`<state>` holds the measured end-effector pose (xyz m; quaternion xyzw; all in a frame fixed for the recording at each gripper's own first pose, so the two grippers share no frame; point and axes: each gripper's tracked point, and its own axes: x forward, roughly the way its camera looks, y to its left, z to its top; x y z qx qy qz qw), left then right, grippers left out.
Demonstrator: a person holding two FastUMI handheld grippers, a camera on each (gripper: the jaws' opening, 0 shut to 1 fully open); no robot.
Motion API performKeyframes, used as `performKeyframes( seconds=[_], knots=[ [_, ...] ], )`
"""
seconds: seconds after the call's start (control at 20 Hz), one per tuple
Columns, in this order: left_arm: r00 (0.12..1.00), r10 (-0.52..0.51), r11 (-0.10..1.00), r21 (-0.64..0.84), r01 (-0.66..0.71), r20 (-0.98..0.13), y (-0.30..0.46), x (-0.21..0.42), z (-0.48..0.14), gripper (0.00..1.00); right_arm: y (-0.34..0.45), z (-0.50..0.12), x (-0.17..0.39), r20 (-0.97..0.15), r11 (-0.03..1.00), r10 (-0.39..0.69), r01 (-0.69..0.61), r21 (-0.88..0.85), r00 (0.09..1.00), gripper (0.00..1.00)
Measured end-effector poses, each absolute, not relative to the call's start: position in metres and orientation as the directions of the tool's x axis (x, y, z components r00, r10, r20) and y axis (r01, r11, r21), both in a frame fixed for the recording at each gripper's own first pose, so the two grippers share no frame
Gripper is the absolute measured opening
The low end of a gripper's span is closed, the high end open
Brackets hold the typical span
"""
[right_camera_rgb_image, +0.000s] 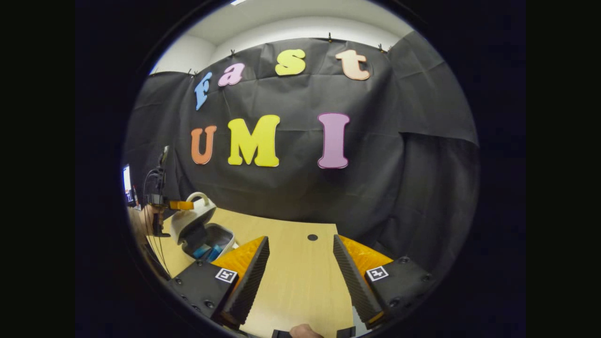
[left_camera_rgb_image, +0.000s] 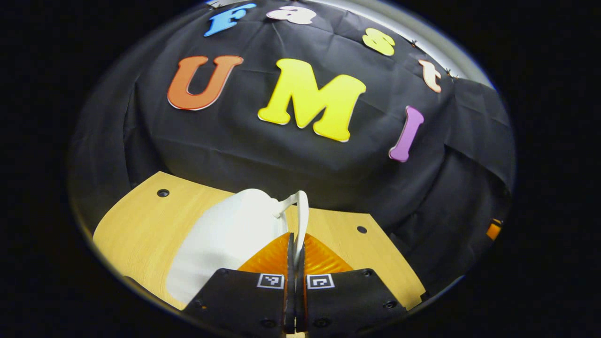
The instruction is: First open the suitcase, pack the skin care products into it, and then close the suitcase.
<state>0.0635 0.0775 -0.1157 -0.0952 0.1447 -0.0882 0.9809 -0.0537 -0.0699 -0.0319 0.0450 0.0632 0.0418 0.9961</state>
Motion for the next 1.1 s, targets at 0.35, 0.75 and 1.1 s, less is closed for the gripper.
performKeyframes(
  seconds=[0.35,0.75,1.1],
  knots=[
    [0.88,-0.197,0.978,-0.023,0.208,-0.433,0.01,0.071,-0.192,0.04,-0.082,-0.061,-0.052,-0.186,0.993,0.077,-0.057,0.107,0.98,0.81],
    [0.819,-0.121,0.962,0.136,0.235,-0.562,-0.018,0.079,-0.257,0.05,-0.09,-0.081,-0.047,-0.252,0.992,0.038,-0.006,0.127,0.967,0.81],
    [0.812,-0.195,0.968,0.026,0.249,-0.55,-0.043,0.063,-0.248,0.55,-0.069,-0.077,-0.027,-0.267,0.993,0.03,0.001,0.117,0.963,0.81]
  ],
)
